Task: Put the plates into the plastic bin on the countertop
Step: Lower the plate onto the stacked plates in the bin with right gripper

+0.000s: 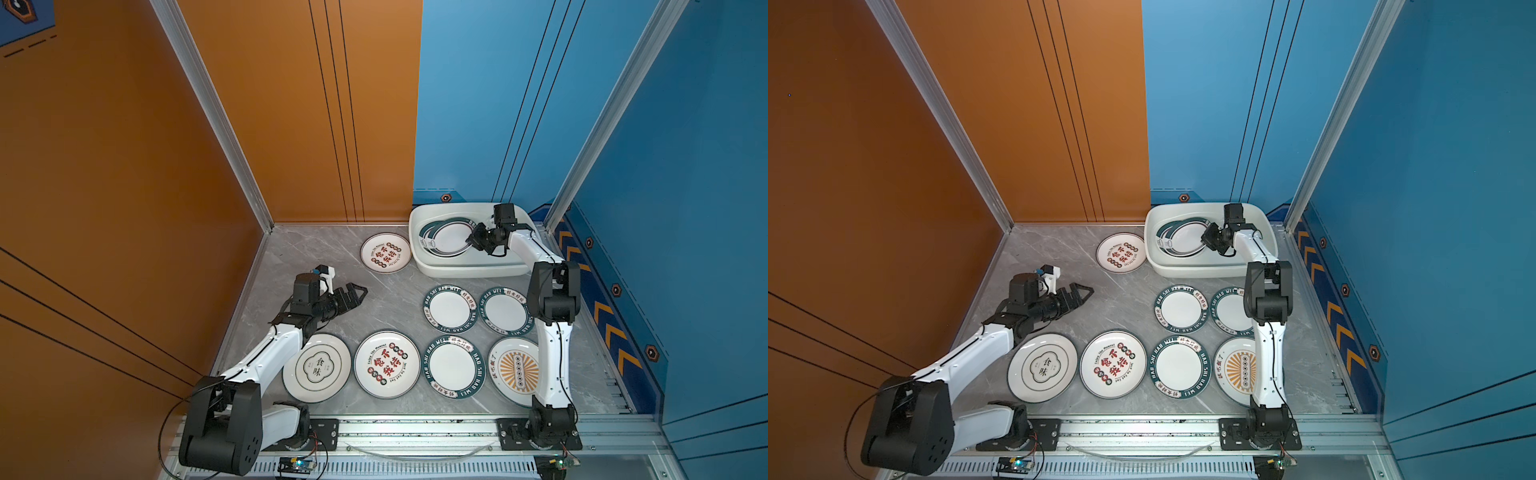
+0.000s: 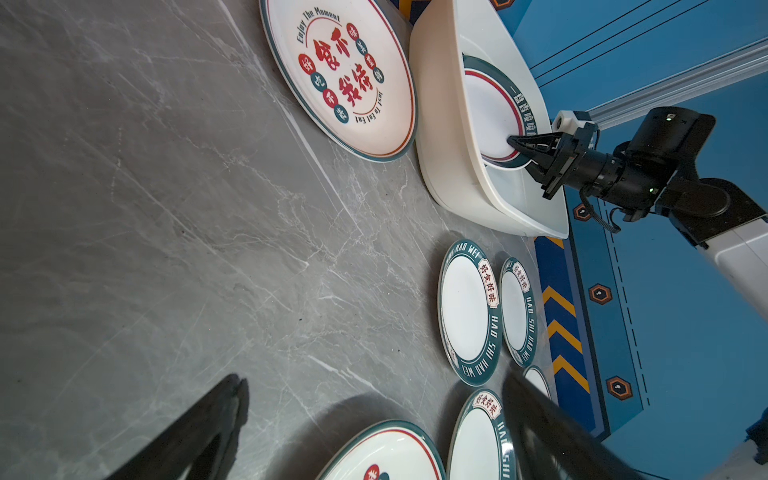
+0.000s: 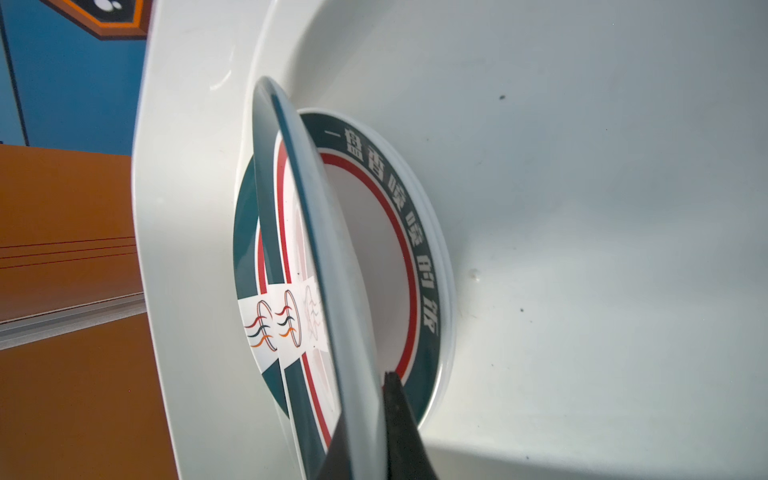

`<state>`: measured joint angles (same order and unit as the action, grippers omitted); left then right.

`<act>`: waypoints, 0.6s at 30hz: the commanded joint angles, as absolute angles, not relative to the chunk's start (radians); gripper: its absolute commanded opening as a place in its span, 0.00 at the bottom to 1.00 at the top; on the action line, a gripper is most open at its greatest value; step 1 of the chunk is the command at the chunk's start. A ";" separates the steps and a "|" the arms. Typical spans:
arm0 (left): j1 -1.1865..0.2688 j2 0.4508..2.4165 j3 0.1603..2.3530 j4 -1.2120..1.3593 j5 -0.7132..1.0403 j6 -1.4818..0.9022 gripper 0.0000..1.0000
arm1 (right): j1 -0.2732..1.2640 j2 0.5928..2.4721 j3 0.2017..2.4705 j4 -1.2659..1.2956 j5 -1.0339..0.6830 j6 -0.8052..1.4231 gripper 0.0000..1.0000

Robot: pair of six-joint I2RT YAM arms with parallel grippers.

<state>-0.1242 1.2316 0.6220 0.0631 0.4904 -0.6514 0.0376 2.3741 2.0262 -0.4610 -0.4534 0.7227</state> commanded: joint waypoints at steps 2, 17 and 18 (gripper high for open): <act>-0.115 1.242 0.607 0.083 0.509 -0.649 0.98 | 0.049 2.392 2.075 -0.487 -0.429 0.711 0.05; -0.110 1.251 0.608 0.092 0.515 -0.652 0.98 | 0.054 2.401 2.082 -0.565 -0.366 0.642 0.27; -0.110 1.250 0.608 0.092 0.514 -0.651 0.98 | 0.054 2.403 2.086 -0.574 -0.359 0.635 0.28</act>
